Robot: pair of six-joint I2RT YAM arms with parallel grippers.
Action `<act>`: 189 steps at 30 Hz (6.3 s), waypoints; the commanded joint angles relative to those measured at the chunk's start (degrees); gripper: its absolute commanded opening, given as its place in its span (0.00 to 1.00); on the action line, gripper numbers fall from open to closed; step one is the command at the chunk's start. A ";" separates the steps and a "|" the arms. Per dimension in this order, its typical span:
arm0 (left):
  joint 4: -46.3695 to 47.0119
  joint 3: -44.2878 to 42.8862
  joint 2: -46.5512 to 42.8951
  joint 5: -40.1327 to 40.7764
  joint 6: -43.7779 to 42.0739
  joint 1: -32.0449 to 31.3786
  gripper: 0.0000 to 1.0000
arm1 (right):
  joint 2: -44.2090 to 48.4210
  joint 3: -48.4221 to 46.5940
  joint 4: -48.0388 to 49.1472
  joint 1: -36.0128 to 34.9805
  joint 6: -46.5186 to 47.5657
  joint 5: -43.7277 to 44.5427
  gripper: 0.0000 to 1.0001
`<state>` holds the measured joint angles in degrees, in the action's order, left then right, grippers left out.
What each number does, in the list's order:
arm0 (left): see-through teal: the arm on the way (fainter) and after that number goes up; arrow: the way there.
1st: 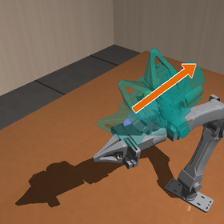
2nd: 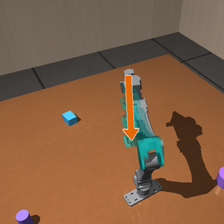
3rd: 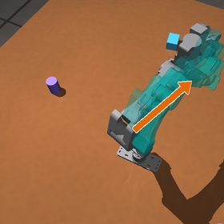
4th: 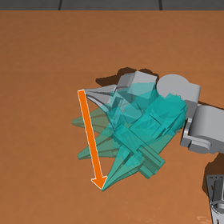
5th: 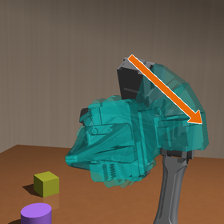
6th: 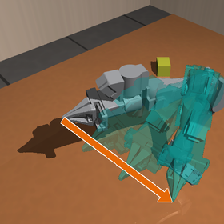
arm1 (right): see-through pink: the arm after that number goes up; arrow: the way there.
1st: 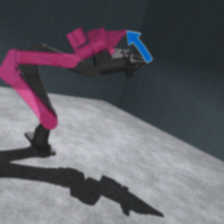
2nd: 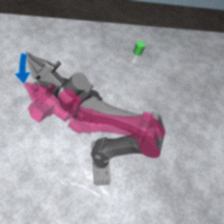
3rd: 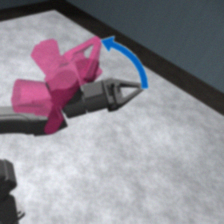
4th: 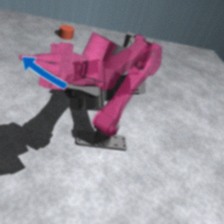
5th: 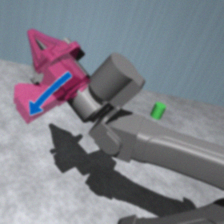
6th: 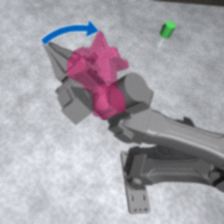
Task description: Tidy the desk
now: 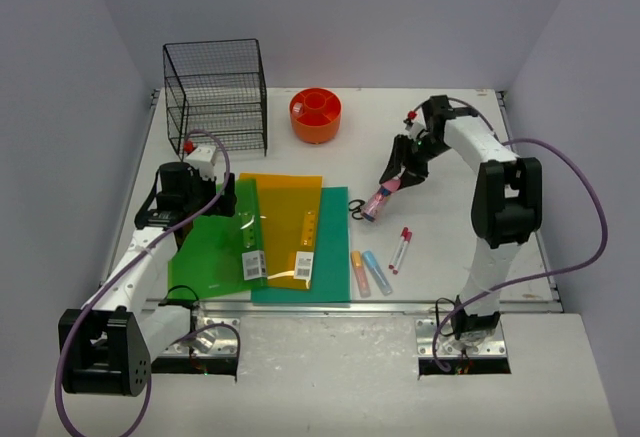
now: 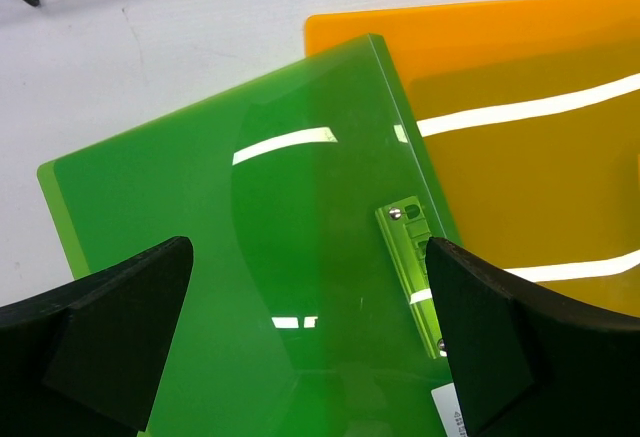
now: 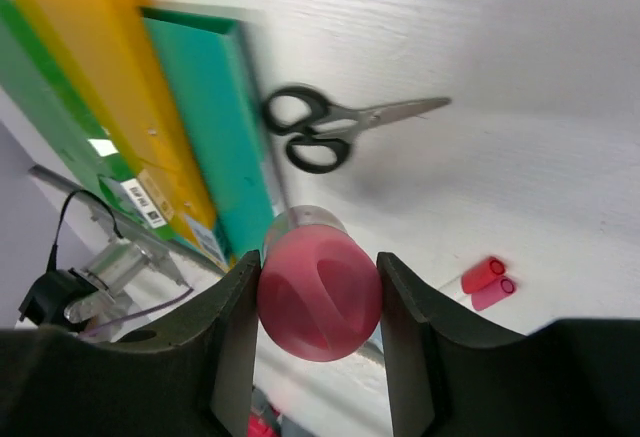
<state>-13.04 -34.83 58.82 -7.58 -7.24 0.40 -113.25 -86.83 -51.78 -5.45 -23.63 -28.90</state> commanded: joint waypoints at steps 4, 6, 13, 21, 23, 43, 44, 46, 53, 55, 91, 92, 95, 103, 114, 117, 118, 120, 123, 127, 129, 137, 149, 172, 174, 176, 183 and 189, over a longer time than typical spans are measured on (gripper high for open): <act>2.59 -1.73 -1.40 -1.29 -0.14 -0.40 1.00 | 12.70 -6.78 6.49 -0.97 4.33 -4.20 0.00; 2.59 -1.79 -1.34 -1.24 -0.14 -0.40 1.00 | 14.17 -7.02 7.08 -1.56 6.25 -3.56 0.00; 2.50 -1.82 -1.30 -1.21 -0.19 -0.40 1.00 | 18.83 -7.30 13.21 -5.81 12.20 4.80 0.00; 2.54 -1.82 -1.25 -1.21 -0.14 -0.40 1.00 | 16.47 -14.68 17.64 -11.11 17.08 15.12 0.00; 2.59 -1.91 -1.24 -1.03 0.12 -0.40 1.00 | 14.76 -17.07 18.75 -11.72 17.60 16.95 0.00; 2.59 -2.09 -0.46 -0.27 0.65 -0.40 1.00 | 1.07 -25.20 48.27 -19.58 25.84 28.69 0.00; 2.59 -2.09 -0.43 -0.21 0.65 -0.40 1.00 | 0.20 -25.42 50.18 -20.10 26.60 29.20 0.00; 2.59 -2.09 -0.37 -0.10 0.69 -0.40 1.00 | -1.75 -26.43 53.73 -21.03 28.56 30.62 0.00; 2.59 -2.09 -0.55 0.13 0.73 -0.40 1.00 | -9.05 -30.70 61.45 -22.71 31.36 32.59 0.00; 2.59 -2.09 -0.55 0.20 0.73 -0.40 1.00 | -10.50 -31.25 62.74 -23.01 32.28 32.84 0.00; 2.45 -2.52 1.07 0.82 0.91 -0.40 1.00 | -17.32 -31.65 57.20 -23.11 31.54 31.81 0.00; 2.50 -2.52 1.12 0.82 0.91 -0.40 1.00 | -17.27 -31.40 57.15 -23.11 31.54 31.80 0.00; 2.50 -2.60 1.28 0.90 0.91 -0.40 1.00 | -17.18 -31.30 56.66 -23.11 31.47 31.42 0.00; 2.35 -2.61 1.36 0.90 1.00 -0.40 1.00 | -17.47 -34.32 54.47 -23.11 30.00 30.75 0.65; 2.23 -2.56 0.33 1.13 1.05 0.50 1.00 | -2.97 -30.84 46.10 -22.72 22.53 33.23 0.92; 2.29 -2.59 0.07 1.29 1.12 1.21 1.00 | 8.90 -18.31 41.46 -21.43 18.23 35.34 0.89; 2.24 -2.68 0.07 1.33 1.17 1.26 1.00 | 11.62 -12.97 39.39 -20.62 16.16 35.92 0.88; 2.27 -2.63 0.04 1.52 1.40 1.32 1.00 | 17.08 -4.35 34.40 -18.97 13.01 36.41 0.83; 2.27 -2.75 0.45 1.64 1.64 1.44 1.00 | 24.18 8.42 26.58 -15.11 8.27 34.12 0.79; 2.06 -3.05 0.77 2.13 2.05 1.44 1.00 | 27.20 20.63 16.87 -8.75 2.75 29.64 0.74; 1.98 -3.05 0.85 2.21 1.98 1.52 1.00 | 26.44 23.69 14.22 -7.86 2.71 29.38 0.69; 2.06 -3.07 1.10 2.70 2.05 1.51 1.00 | 21.08 22.43 19.70 -7.73 4.55 21.29 0.48; 2.13 -3.14 1.74 3.10 2.05 1.53 1.00 | 26.31 31.32 18.74 -18.99 21.25 26.04 0.41; 2.22 -2.96 1.48 3.01 2.05 1.53 1.00 | 16.09 28.58 9.63 -32.55 10.96 28.48 0.60; 2.18 -3.02 1.53 3.07 2.02 1.53 1.00 | 15.21 28.07 10.33 -32.85 10.55 28.87 0.58; 2.23 -3.05 1.61 3.01 2.05 1.53 1.00 | 14.01 27.63 10.78 -33.09 9.91 30.18 0.55; 2.23 -3.14 1.91 3.19 2.05 1.44 1.00 | 8.83 25.74 10.91 -34.53 6.84 31.72 0.50; 2.16 -3.21 2.09 3.45 2.07 1.53 1.00 | 6.81 25.23 10.00 -34.64 5.68 29.40 0.25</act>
<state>-13.06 -35.40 60.79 -4.75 -5.72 1.23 -105.50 -59.82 -41.77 -39.64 -15.80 1.39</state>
